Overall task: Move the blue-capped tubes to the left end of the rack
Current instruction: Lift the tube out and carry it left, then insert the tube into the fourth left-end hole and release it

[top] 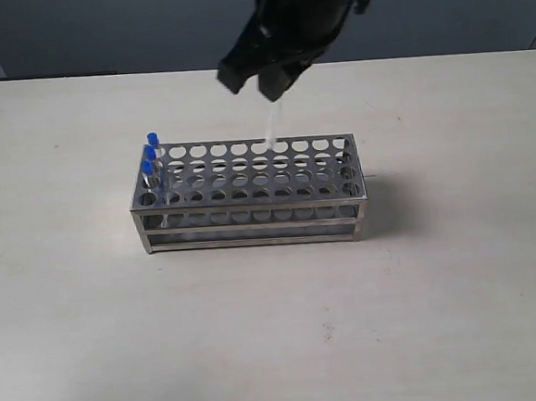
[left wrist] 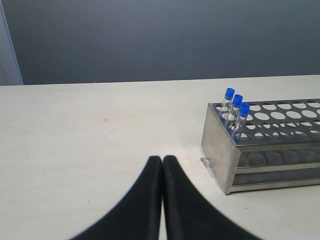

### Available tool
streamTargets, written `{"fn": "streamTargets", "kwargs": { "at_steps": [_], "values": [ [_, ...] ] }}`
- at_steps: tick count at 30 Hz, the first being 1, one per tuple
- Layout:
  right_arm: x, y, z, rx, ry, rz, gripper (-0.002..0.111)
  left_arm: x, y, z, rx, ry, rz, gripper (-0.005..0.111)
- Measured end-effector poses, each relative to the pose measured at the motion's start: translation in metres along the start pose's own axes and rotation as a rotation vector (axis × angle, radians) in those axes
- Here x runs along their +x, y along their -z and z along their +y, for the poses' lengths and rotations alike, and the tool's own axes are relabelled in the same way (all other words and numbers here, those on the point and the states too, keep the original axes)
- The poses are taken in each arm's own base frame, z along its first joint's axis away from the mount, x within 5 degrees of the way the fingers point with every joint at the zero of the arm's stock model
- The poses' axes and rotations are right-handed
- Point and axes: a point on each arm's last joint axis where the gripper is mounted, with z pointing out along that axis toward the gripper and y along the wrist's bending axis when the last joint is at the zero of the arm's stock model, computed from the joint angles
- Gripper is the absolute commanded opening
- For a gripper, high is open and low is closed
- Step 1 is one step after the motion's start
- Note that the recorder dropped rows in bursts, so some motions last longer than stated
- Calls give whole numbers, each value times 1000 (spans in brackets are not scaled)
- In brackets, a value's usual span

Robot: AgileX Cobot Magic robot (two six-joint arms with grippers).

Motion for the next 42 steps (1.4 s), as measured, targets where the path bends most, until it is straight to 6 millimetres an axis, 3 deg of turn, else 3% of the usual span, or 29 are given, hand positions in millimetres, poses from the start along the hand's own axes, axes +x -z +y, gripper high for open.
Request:
{"fn": "streamTargets", "kwargs": {
  "at_steps": [3, 7, 8, 15, 28, 35, 42],
  "values": [
    [-22, -4, 43, -64, 126, -34, -1, 0, 0, 0, 0, 0, 0, 1],
    [-38, -12, 66, -87, 198, -49, -1, 0, 0, 0, 0, 0, 0, 1],
    [-45, -22, 73, -101, 216, -47, -1, 0, 0, 0, 0, 0, 0, 1],
    [-58, -45, 74, -111, 221, -44, -1, 0, 0, 0, 0, 0, 0, 1],
    [-62, -82, 75, -127, 236, 1, -1, 0, 0, 0, 0, 0, 0, 1],
    [-62, -85, 76, -132, 232, -2, -1, 0, 0, 0, 0, 0, 0, 1],
    [-62, -104, 77, -146, 236, 14, -1, 0, 0, 0, 0, 0, 0, 1]
  ]
}}
